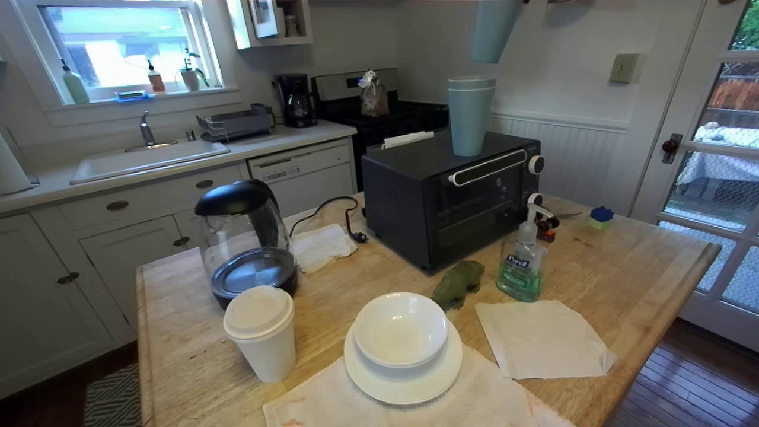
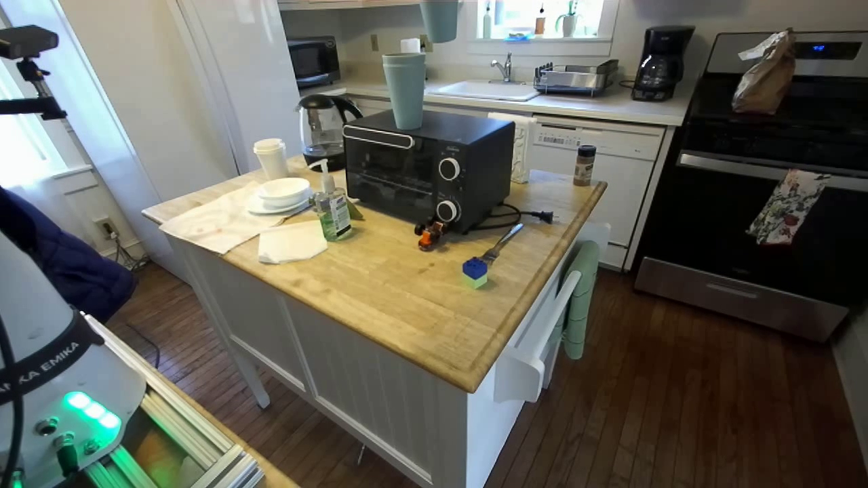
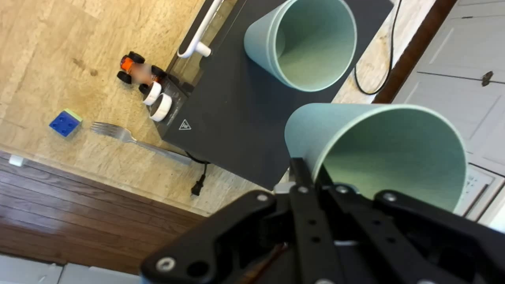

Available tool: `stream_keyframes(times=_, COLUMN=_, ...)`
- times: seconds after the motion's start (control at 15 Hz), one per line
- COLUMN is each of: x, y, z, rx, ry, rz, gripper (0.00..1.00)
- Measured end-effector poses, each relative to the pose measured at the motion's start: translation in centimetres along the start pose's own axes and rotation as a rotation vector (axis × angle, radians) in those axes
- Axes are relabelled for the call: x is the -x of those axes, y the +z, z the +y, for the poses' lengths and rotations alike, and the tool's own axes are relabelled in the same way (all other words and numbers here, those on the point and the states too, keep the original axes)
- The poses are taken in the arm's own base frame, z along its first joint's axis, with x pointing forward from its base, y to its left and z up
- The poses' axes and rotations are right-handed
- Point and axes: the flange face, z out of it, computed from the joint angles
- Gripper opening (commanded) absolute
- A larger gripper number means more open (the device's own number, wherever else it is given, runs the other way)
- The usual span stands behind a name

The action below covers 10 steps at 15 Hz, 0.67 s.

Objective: Pick up the blue cup on the far left and put it in the middle blue cup, pick up the blue cup on the right and put it in the stacked blue cups

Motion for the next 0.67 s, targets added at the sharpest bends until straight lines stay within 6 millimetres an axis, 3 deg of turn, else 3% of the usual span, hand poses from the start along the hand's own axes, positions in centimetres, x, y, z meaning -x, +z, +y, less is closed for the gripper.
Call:
stream_keyframes(times=0.33, x=3.1, y=-0.3, z=-2.1, rx=-0.04, ry=-0.067, rz=-0.068, gripper=0.01)
stream_keyframes(times=0.67, x=4.5, y=0.8, z=-2.4, rx=0.002, ry=-0.107, rz=-0.137, gripper=0.01)
